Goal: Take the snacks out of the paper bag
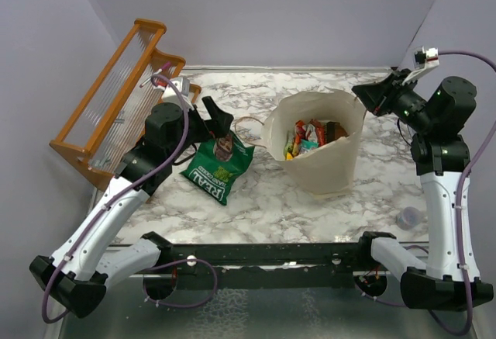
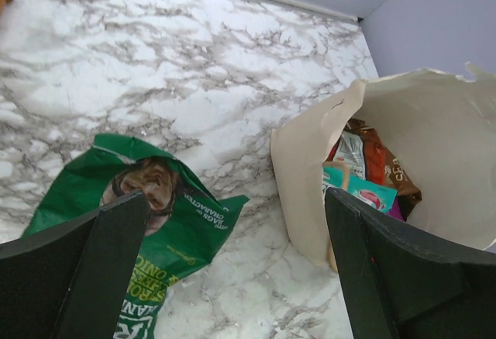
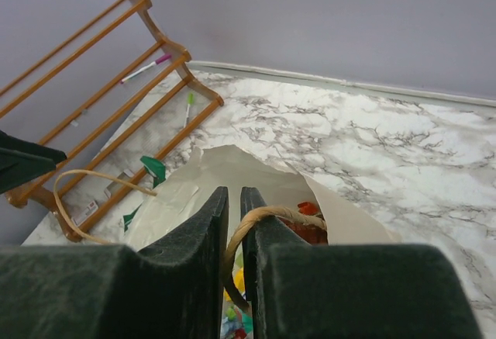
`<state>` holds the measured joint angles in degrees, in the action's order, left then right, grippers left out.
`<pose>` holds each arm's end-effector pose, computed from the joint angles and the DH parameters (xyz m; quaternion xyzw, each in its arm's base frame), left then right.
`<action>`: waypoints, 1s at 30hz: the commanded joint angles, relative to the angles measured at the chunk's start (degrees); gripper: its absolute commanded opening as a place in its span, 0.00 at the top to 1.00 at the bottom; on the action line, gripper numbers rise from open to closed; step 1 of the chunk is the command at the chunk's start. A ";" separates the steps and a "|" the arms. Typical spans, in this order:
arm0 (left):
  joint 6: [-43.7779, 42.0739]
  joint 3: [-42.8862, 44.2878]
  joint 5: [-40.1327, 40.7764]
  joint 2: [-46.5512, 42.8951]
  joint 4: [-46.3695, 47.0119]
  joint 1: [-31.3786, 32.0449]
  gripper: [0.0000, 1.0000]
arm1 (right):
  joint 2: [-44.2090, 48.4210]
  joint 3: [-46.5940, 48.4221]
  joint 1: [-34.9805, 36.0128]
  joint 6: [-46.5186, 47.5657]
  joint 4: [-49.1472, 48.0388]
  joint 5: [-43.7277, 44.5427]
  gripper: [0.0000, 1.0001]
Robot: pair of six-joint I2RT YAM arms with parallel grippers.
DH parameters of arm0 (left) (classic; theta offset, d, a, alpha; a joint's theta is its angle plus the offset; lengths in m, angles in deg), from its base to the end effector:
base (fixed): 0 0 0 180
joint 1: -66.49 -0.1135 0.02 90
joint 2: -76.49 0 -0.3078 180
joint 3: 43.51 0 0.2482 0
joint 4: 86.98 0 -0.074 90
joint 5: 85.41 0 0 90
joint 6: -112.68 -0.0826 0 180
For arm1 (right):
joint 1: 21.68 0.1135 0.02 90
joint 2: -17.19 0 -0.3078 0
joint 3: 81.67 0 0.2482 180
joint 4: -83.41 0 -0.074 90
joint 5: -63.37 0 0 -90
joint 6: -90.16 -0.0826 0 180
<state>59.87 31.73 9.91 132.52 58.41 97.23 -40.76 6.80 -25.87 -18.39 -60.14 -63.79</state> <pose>0.2042 -0.1125 0.4089 -0.0728 0.7918 -0.3076 0.5227 0.2126 0.0344 0.4860 -0.0704 0.7323 0.3141 0.6001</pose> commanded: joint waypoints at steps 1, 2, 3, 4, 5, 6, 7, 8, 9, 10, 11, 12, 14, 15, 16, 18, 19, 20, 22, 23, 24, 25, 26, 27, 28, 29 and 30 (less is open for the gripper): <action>-7.51 4.15 1.97 -0.74 -0.75 -0.20 0.00 | 1.84 3.51 0.23 -0.20 -2.21 3.20 0.86; -7.99 4.28 2.18 -0.99 -0.41 -0.16 0.00 | 1.73 3.95 0.23 -0.31 -2.44 3.82 0.86; -8.51 4.45 2.63 -1.25 -0.20 -0.21 0.01 | 1.44 4.35 0.23 -0.51 -2.47 4.38 0.86; -8.75 4.33 3.19 -1.56 0.11 -0.24 0.01 | 1.17 4.72 0.23 -1.04 -2.37 5.11 0.86; -8.74 3.78 3.66 -1.72 0.49 -0.20 0.01 | 0.86 4.83 0.23 -1.44 -2.57 5.53 0.86; -8.56 3.42 3.84 -1.75 0.70 -0.22 0.00 | 0.60 4.77 0.23 -1.99 -3.04 5.93 0.86; -8.45 3.22 3.33 -1.73 0.82 -0.22 0.01 | 0.19 4.73 0.23 -2.58 -3.56 6.52 0.87; -8.45 3.11 2.49 -1.59 0.89 -0.24 0.00 | -0.17 4.87 0.23 -2.90 -3.86 7.21 0.87; -8.28 2.92 1.69 -1.47 0.92 -0.19 0.00 | -0.63 5.06 0.23 -3.16 -3.95 8.14 0.87; -8.24 2.78 1.15 -1.44 1.05 -0.23 0.00 | -1.19 5.36 0.23 -3.23 -4.06 8.97 0.88; -8.31 2.65 0.69 -1.46 1.11 -0.24 0.01 | -1.65 5.76 0.23 -3.23 -4.02 10.01 0.89; -8.36 2.57 0.46 -1.53 1.13 -0.25 0.01 | -2.18 6.23 0.23 -3.07 -4.05 11.22 0.90; -8.00 2.14 0.05 -1.91 1.40 -0.16 0.00 | -3.10 7.24 0.23 -2.67 -4.75 13.40 0.91; -7.54 1.79 -0.45 -2.14 1.72 -0.21 0.00 | -3.43 7.52 0.23 -2.64 -5.63 14.13 0.91; -7.07 1.32 -1.16 -2.35 2.13 -0.20 0.01 | -4.03 7.97 0.23 -2.36 -6.23 14.82 0.91; -6.02 0.36 -2.72 -2.79 2.66 -0.25 0.01 | -5.45 9.82 0.23 -0.94 -6.19 15.42 0.95; -5.45 -0.21 -3.17 -3.13 2.74 -0.23 0.01 | -6.10 10.76 0.23 -0.14 -6.04 15.57 0.97; -5.05 -0.69 -3.52 -3.56 2.71 -0.21 0.01 | -6.65 11.29 0.19 0.72 -6.34 15.58 0.98; -4.66 -1.74 -4.14 -4.64 2.67 -0.29 0.00 | -7.46 11.34 0.22 2.49 -7.85 14.17 0.99; -4.67 -2.16 -4.19 -5.22 2.59 -0.24 0.01 | -8.04 11.52 0.23 3.41 -8.25 12.89 0.99; -4.79 -2.56 -4.11 -6.05 2.48 -0.27 0.01 | -8.59 12.04 0.21 4.31 -8.11 11.81 0.99; -4.98 -2.77 -4.04 -6.69 2.31 -0.24 0.01 | -9.27 12.59 0.21 5.22 -7.80 10.77 0.99; -5.36 -2.98 -3.81 -7.19 2.12 -0.22 0.00 | -9.81 13.15 0.23 5.99 -7.45 9.62 0.99; -5.51 -3.03 -3.51 -7.81 1.86 -0.26 0.00 | -10.27 13.75 0.23 6.69 -7.03 8.16 0.99; -5.89 -3.09 -3.34 -8.34 1.74 -0.27 0.00 | -10.59 14.40 0.21 7.40 -6.61 6.31 0.99; -5.98 -3.22 -3.23 -8.85 1.68 -0.32 0.01 | -10.82 14.95 0.23 8.09 -6.22 3.44 0.99; -6.06 -3.35 -3.20 -9.35 1.72 -0.24 0.01 | -11.16 15.40 0.23 8.38 -5.94 0.11 0.99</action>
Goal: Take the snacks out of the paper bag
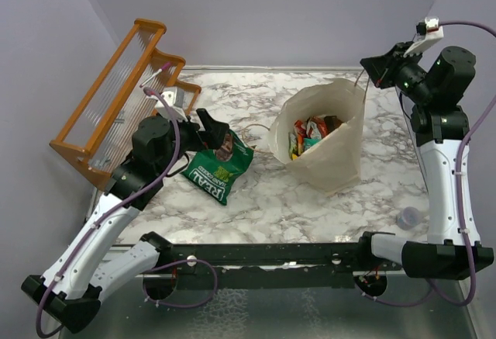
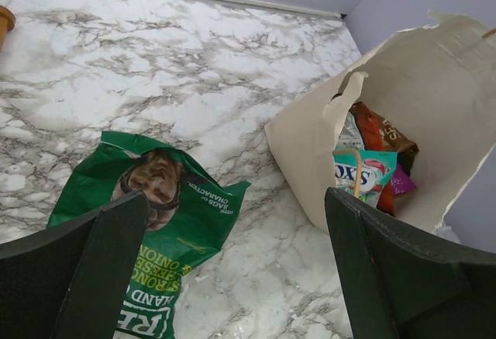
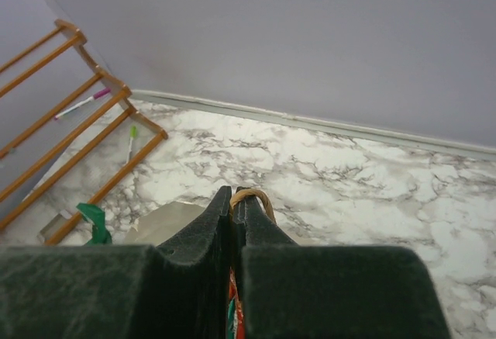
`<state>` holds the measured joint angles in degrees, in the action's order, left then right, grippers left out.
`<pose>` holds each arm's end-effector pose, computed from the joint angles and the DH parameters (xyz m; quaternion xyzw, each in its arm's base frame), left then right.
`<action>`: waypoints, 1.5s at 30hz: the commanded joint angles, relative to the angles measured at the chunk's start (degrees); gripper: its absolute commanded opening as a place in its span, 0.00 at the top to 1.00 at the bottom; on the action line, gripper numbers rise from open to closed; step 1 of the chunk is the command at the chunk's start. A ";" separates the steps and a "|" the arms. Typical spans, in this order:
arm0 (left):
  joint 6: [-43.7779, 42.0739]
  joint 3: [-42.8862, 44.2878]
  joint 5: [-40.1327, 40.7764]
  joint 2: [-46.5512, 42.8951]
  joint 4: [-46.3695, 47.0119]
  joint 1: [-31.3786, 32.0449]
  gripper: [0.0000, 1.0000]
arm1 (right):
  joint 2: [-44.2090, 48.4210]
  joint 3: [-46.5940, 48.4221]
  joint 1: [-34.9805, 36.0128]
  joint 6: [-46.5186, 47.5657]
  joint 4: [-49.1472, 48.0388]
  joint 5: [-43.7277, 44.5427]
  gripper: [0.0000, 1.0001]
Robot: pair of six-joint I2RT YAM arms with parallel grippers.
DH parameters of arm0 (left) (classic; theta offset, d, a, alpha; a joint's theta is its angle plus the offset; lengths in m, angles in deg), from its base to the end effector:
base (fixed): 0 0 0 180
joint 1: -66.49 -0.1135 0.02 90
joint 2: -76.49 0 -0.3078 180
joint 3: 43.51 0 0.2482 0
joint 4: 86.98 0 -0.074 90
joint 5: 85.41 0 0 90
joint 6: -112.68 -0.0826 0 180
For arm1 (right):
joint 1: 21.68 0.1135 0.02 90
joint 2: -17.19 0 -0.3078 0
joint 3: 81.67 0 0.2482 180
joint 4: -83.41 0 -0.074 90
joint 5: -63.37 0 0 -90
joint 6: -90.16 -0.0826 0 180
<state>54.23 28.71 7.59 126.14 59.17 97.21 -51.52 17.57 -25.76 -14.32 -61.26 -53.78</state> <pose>0.1770 -0.1002 0.4127 -0.0222 0.7728 -0.3105 0.5531 0.2710 0.0185 0.5140 -0.0414 0.7318 0.2317 0.6396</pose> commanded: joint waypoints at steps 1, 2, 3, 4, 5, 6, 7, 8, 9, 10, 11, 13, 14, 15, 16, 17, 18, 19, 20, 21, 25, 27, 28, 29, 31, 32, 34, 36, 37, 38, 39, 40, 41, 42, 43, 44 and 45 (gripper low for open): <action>-0.42 -0.46 -1.15 -3.44 1.08 -0.25 0.01 | -0.52 4.66 0.12 3.84 -4.85 -13.37 0.99; -0.44 -0.57 -1.67 -3.85 1.45 -0.25 0.01 | -0.55 4.01 0.12 2.41 -5.81 -17.55 0.99; -0.25 -0.74 -2.36 -4.25 2.00 -0.20 0.01 | -0.36 2.56 0.12 0.45 -7.84 -21.52 0.99; 0.07 -0.96 -3.09 -4.75 2.68 -0.21 0.01 | -0.11 0.81 0.12 -2.05 -10.38 -26.06 0.98; 0.29 -1.04 -4.05 -5.10 3.54 -0.23 0.01 | 0.04 -1.28 0.12 -4.75 -13.36 -30.44 0.98; 0.59 -1.03 -4.99 -5.35 4.41 -0.27 0.00 | 0.13 -3.16 0.12 -7.27 -15.84 -34.05 0.98; 0.99 -0.90 -5.88 -5.54 4.85 -0.26 0.00 | 0.22 -4.91 0.12 -9.57 -18.14 -37.00 0.98; 1.58 -0.79 -6.62 -5.66 5.17 -0.20 0.00 | 0.35 -6.29 0.12 -11.22 -19.45 -38.69 0.98; 2.11 -0.70 -7.81 -5.65 5.80 -0.24 0.00 | 0.64 -7.42 0.12 -12.78 -20.25 -39.68 0.98; 2.38 -0.56 -9.18 -5.70 6.35 -0.22 0.00 | 1.05 -8.66 0.12 -14.15 -21.61 -40.68 0.98; 2.70 -0.29 -10.52 -5.61 6.64 -0.23 0.01 | 1.57 -9.78 0.12 -16.03 -23.30 -41.70 0.98; 3.13 0.00 -13.51 -5.40 7.90 -0.17 0.01 | 2.53 -11.87 0.12 -19.45 -27.29 -43.20 0.98; 3.28 0.22 -15.36 -5.09 8.65 -0.23 0.00 | 2.69 -12.26 0.12 -20.96 -28.93 -43.58 0.98; 3.50 0.53 -17.52 -4.74 9.21 -0.22 0.00 | 2.57 -12.45 0.12 -22.14 -29.93 -43.66 0.98; 3.91 0.67 -19.40 -4.33 10.37 -0.18 0.01 | 2.29 -12.85 0.20 -24.10 -31.38 -44.27 0.98; 4.52 0.59 -21.54 -3.67 11.76 -0.14 0.01 | 1.97 -13.64 0.55 -27.30 -34.89 -45.24 0.98; 5.34 0.49 -23.45 -3.02 13.21 -0.18 0.01 | 1.73 -15.06 1.17 -31.03 -40.16 -46.06 0.98; 6.30 0.38 -25.49 -2.21 14.84 -0.18 0.00 | 1.55 -16.32 1.71 -35.74 -46.13 -46.74 0.98; 7.43 0.24 -27.84 -1.20 16.68 -0.20 0.00 | 1.47 -17.23 2.18 -37.83 -48.85 -47.12 0.98; 9.17 0.11 -30.08 -0.08 18.86 -0.22 0.01 | 1.60 -17.83 2.55 -38.79 -49.91 -46.99 0.98; 12.29 0.73 -33.70 5.04 24.12 3.15 0.09 | 2.50 -18.38 3.97 -34.21 -44.42 -45.26 0.98; 10.09 2.09 -29.42 6.74 22.92 8.08 0.11 | 2.78 -17.90 4.06 -31.17 -40.27 -44.38 0.98; 8.62 2.99 -26.83 7.65 21.94 10.76 0.12 | 2.86 -17.75 4.07 -30.43 -39.05 -44.20 0.98; 7.46 4.01 -24.02 8.78 20.93 13.53 0.14 | 2.99 -17.72 4.08 -30.23 -38.71 -44.13 0.98; 7.20 5.44 -18.63 11.39 18.76 16.92 0.18 | 3.24 -17.63 4.08 -30.18 -38.66 -44.13 0.98; 7.43 5.96 -16.20 12.72 18.15 18.07 0.20 | 3.40 -17.63 4.08 -29.94 -38.48 -43.99 0.98; 7.46 6.89 -11.11 15.75 16.76 19.80 0.26 | 3.80 -17.01 4.08 -28.88 -37.33 -43.64 0.98; 7.34 8.66 -4.33 18.83 13.96 21.97 0.31 | 4.03 -16.40 4.08 -27.46 -35.55 -43.38 0.98; 7.09 9.91 -1.39 20.48 12.35 22.78 0.32 | 4.16 -16.08 4.08 -26.83 -34.68 -43.22 0.98; 6.83 11.31 1.29 22.20 10.86 23.44 0.33 | 4.25 -15.86 4.08 -26.26 -33.91 -43.14 0.98; 6.61 12.61 3.64 23.73 9.60 23.95 0.33 | 4.30 -15.65 4.08 -25.80 -33.31 -43.14 0.98; 6.53 13.42 6.00 25.34 8.82 24.48 0.33 | 4.36 -15.45 4.08 -25.36 -32.78 -43.19 0.98; 6.55 14.03 7.73 26.72 8.42 24.75 0.33 | 4.49 -15.39 4.08 -25.00 -32.32 -43.27 0.98; 6.76 14.62 9.04 28.23 8.14 24.89 0.33 | 4.58 -15.38 4.05 -24.51 -31.85 -43.17 0.98; 6.96 15.07 9.79 29.70 8.07 24.98 0.33 | 4.69 -15.31 4.07 -24.06 -31.35 -43.05 0.98; 7.05 15.73 10.30 30.99 8.23 25.11 0.34 | 4.80 -15.26 4.08 -23.47 -30.70 -42.80 0.98; 6.99 16.31 11.06 32.43 8.44 25.42 0.34 | 4.87 -15.13 4.08 -23.00 -30.18 -42.66 0.98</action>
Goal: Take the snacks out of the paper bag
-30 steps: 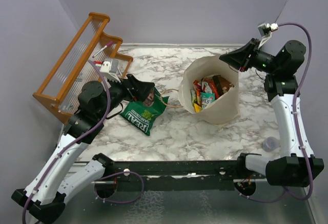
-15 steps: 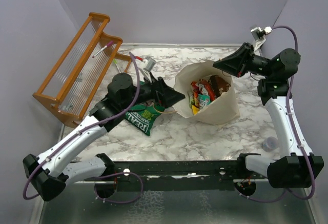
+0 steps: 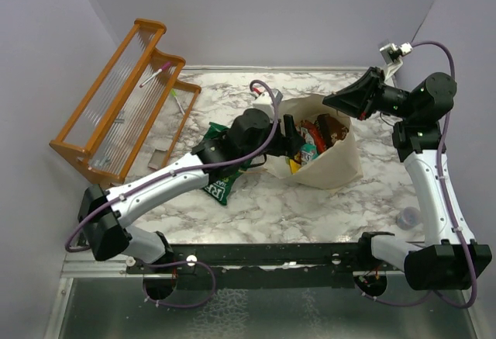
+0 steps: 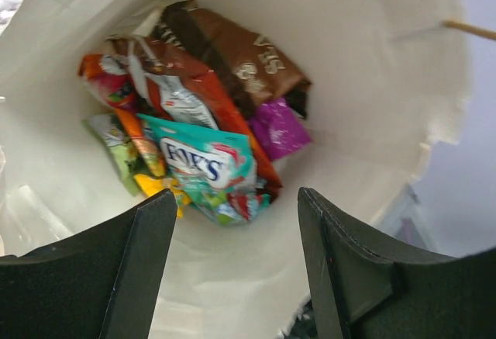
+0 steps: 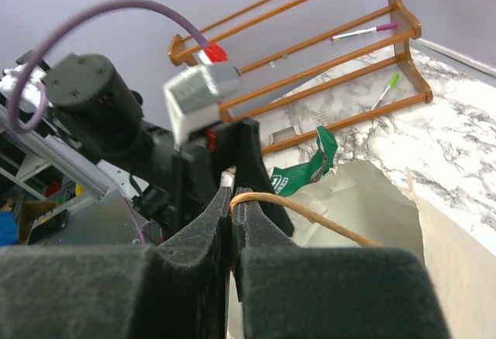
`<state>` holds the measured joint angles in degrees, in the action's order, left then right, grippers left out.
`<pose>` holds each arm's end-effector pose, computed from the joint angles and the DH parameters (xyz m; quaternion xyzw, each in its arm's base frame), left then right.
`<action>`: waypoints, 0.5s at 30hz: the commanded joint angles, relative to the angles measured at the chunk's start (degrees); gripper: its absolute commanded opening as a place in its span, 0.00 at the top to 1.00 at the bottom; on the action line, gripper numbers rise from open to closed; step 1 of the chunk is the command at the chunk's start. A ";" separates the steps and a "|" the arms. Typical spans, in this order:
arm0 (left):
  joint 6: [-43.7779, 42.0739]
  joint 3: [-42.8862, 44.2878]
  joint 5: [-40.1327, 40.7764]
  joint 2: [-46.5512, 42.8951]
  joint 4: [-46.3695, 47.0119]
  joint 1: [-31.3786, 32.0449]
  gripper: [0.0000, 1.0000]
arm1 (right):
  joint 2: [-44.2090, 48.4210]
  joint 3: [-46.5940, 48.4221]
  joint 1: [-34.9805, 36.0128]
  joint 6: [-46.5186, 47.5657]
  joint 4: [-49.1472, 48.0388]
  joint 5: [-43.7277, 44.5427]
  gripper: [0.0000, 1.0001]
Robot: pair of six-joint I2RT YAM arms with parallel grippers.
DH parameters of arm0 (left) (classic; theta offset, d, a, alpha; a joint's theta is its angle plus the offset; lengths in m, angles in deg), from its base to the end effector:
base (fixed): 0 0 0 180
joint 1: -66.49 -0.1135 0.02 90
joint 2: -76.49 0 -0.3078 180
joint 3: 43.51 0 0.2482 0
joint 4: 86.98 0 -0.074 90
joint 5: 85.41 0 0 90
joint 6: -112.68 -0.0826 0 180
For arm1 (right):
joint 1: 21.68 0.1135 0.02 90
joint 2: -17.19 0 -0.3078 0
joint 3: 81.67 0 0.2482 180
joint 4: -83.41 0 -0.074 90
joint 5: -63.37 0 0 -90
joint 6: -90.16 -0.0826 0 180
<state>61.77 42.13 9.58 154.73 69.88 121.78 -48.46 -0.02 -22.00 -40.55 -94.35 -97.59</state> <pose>0.2074 -0.2868 0.4044 0.0862 0.7923 -0.4188 0.4353 0.2302 0.0768 0.4863 -0.2515 0.6308 0.5574 0.4776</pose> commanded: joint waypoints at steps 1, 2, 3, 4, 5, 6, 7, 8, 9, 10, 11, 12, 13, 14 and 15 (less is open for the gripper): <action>-0.59 3.48 10.07 5.19 -2.06 1.18 0.33 | 1.84 2.48 0.32 3.67 3.41 1.03 0.98; -0.76 4.27 11.21 6.71 -2.25 1.51 0.32 | 1.92 2.42 0.32 3.97 3.63 0.99 0.98; -0.82 5.35 12.38 8.52 -2.78 1.70 0.30 | 1.98 2.35 0.32 4.24 3.80 0.96 0.98; -0.96 6.94 13.11 10.15 -3.14 1.87 0.28 | 2.11 2.19 0.32 4.47 3.76 1.07 0.98; -1.24 8.25 13.37 11.91 -3.41 1.97 0.26 | 2.18 2.07 0.32 4.72 3.79 1.06 0.98; -1.37 9.79 13.26 13.65 -3.79 2.01 0.26 | 2.19 1.98 0.32 4.88 3.91 0.98 0.98; -1.43 11.33 13.10 15.31 -4.18 2.02 0.26 | 2.19 2.03 0.32 5.19 4.12 0.95 0.98; -1.45 12.60 13.03 16.83 -4.42 2.09 0.26 | 2.27 2.06 0.32 5.61 4.59 1.01 0.98; -1.47 13.81 13.18 18.19 -4.58 2.17 0.26 | 2.33 2.18 0.32 5.86 4.89 1.01 0.98; -1.58 14.84 13.76 20.04 -4.74 2.19 0.27 | 2.45 2.21 0.32 6.05 5.12 1.07 0.98; -1.73 16.03 14.33 21.70 -5.03 2.15 0.27 | 2.57 2.17 0.32 6.20 5.26 1.07 0.98; -2.04 17.20 15.08 23.12 -5.41 2.19 0.28 | 2.67 2.13 0.31 6.31 5.29 1.08 0.98; -2.33 18.45 15.58 24.55 -6.00 2.19 0.29 | 2.73 2.08 0.32 6.42 5.41 1.09 0.99; -2.54 20.03 15.95 25.96 -6.91 2.19 0.30 | 2.92 2.04 0.32 6.57 5.54 1.12 0.98; -2.85 21.50 16.31 27.30 -7.80 2.19 0.32 | 3.08 2.01 0.32 6.79 5.79 1.12 0.98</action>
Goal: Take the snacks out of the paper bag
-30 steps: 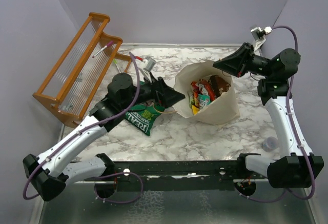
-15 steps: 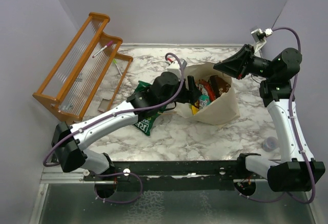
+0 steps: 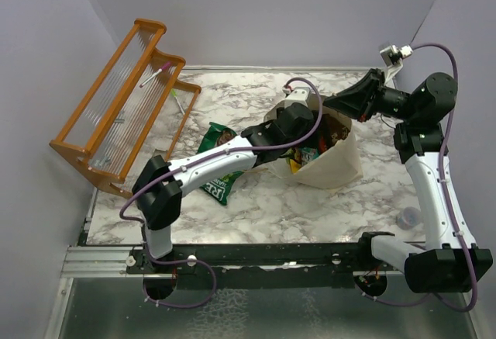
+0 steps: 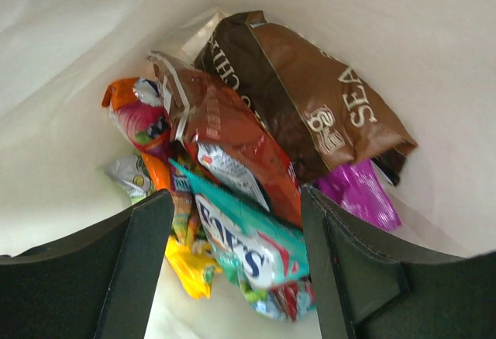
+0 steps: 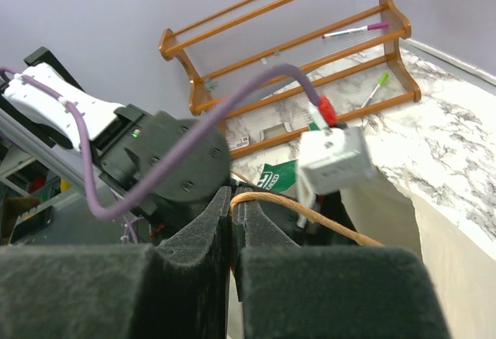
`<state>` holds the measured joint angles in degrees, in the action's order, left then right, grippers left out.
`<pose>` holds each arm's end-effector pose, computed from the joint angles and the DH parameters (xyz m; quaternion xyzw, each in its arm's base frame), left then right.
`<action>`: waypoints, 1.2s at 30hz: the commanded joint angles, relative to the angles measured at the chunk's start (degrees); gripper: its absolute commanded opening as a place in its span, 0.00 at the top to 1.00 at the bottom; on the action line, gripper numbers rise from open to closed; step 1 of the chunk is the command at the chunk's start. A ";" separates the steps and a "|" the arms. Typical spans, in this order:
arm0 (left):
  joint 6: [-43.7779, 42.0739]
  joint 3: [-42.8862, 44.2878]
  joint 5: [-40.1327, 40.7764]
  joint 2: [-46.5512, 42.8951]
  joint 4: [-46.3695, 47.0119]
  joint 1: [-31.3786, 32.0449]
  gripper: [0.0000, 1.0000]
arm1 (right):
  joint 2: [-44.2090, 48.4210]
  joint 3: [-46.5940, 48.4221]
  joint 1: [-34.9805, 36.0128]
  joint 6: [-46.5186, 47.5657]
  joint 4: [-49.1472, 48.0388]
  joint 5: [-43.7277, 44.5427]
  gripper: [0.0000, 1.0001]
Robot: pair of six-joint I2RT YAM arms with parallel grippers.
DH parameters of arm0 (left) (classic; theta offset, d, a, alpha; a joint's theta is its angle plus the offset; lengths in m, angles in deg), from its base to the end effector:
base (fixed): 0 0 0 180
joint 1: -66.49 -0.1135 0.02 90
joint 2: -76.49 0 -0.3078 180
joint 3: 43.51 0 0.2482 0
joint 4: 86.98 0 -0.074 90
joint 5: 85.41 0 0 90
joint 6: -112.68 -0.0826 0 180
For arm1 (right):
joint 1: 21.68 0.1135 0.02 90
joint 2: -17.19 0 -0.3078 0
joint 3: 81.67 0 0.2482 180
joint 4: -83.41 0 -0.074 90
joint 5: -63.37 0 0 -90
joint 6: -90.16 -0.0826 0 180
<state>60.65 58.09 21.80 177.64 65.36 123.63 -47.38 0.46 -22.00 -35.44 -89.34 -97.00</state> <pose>0.2721 -0.3762 0.3475 0.0637 0.8452 -0.2939 0.4419 0.2250 0.0765 0.4846 -0.2594 0.6346 0.5420 0.4861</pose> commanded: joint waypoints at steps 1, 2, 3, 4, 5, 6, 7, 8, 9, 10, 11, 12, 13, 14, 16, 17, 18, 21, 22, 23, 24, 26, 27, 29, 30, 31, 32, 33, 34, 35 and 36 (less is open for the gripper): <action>-1.98 6.57 4.34 5.52 -3.75 0.34 0.33 | 2.12 1.52 0.32 1.89 1.03 0.55 0.99; -2.33 7.18 4.43 6.35 -3.81 0.32 0.36 | 2.21 1.53 0.32 2.04 1.30 0.66 0.98; -2.48 7.63 4.55 7.02 -3.94 0.31 0.40 | 2.29 1.55 0.32 2.24 1.51 0.78 0.98; -2.75 7.98 4.45 7.41 -3.91 0.33 0.44 | 2.40 1.49 0.32 2.42 1.73 0.84 0.98; -2.93 8.08 4.37 7.70 -3.90 0.34 0.49 | 2.59 1.40 0.32 2.64 1.84 1.03 0.98; -3.24 8.14 4.17 7.79 -3.85 0.34 0.55 | 2.73 1.30 0.32 3.03 2.15 1.34 0.98; -3.67 8.25 3.86 7.79 -3.94 0.32 0.64 | 2.78 1.25 0.32 3.52 2.74 1.62 0.98; -3.96 8.35 3.79 7.57 -4.03 0.33 0.70 | 2.87 1.29 0.32 4.09 3.51 2.06 0.98; -4.18 8.36 3.54 7.13 -4.22 0.34 0.77 | 2.91 1.29 0.32 4.84 4.49 2.64 0.98; -4.56 8.18 3.08 6.43 -4.24 0.34 0.86 | 2.99 1.36 0.32 5.81 5.66 3.37 0.98; -5.06 7.92 2.48 5.53 -3.96 0.34 0.92 | 3.19 1.52 0.32 6.94 7.12 4.24 0.99; -5.43 7.54 1.95 4.14 -3.70 0.34 0.97 | 3.47 1.63 0.32 8.19 8.64 5.52 0.99; -5.60 7.19 1.32 2.89 -3.45 0.34 1.00 | 3.84 1.64 0.32 9.44 10.22 7.02 0.98; -5.96 6.89 0.52 1.66 -3.16 0.31 1.00 | 4.35 1.53 0.32 10.52 11.54 8.55 0.98; -6.94 6.13 -1.66 -1.10 -2.27 0.34 1.00 | 5.48 1.04 0.32 12.39 13.88 11.36 0.98; -7.27 5.70 -2.91 -2.46 -1.72 0.34 1.00 | 6.05 0.59 0.32 13.06 14.67 12.58 0.98; -7.45 5.24 -4.13 -3.43 -1.15 0.32 1.00 | 6.66 0.09 0.32 13.41 15.22 13.72 0.98; -7.50 3.53 -6.93 -8.65 0.79 0.34 1.00 | 8.66 -1.72 0.32 14.53 15.90 16.71 0.99; -7.71 3.06 -7.75 -10.01 1.43 0.34 1.00 | 9.22 -2.22 0.32 14.93 16.14 17.62 0.98; -8.00 2.58 -8.48 -11.42 2.06 0.34 1.00 | 9.67 -2.61 0.34 15.27 16.49 18.73 0.98; -8.15 2.10 -8.93 -12.87 2.67 0.34 1.00 | 10.02 -2.96 0.32 15.64 16.88 19.89 0.98; -8.60 1.32 -9.67 -15.53 3.76 0.27 1.00 | 10.63 -3.10 0.32 16.62 17.80 22.02 0.98; -9.18 0.80 -10.14 -16.79 4.49 0.33 1.00 | 10.79 -3.10 0.32 17.02 18.28 22.96 0.98; -10.03 -0.19 -10.53 -19.51 5.51 0.28 1.00 | 10.96 -3.02 0.32 17.47 18.90 24.46 0.98; -10.51 -0.76 -10.47 -20.70 5.98 0.33 1.00 | 11.04 -3.01 0.32 17.56 19.03 24.92 0.98; -10.98 -1.16 -10.22 -22.03 6.24 0.31 1.00 | 11.06 -3.01 0.32 17.70 19.08 25.21 0.98; -11.61 -1.54 -9.97 -23.19 6.56 0.28 1.00 | 11.02 -3.01 0.32 17.73 19.13 25.35 0.99; -12.18 -1.78 -9.84 -24.49 6.90 0.26 1.00 | 10.97 -3.03 0.32 17.74 19.13 25.44 0.98; -12.94 -1.95 -9.83 -25.73 7.27 0.24 1.00 | 10.80 -3.07 0.32 17.79 19.20 25.50 0.98; -13.85 -2.00 -9.90 -26.86 7.53 0.32 1.00 | 10.71 -3.02 0.32 17.79 19.22 25.54 0.98; -14.74 -1.93 -9.91 -28.15 7.93 0.21 1.00 | 10.70 -3.01 0.32 17.83 19.27 25.65 0.98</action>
<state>50.10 56.60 13.08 154.10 68.92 123.63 -37.13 -2.18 -22.00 -18.94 -71.22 -74.20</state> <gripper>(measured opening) 0.010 0.023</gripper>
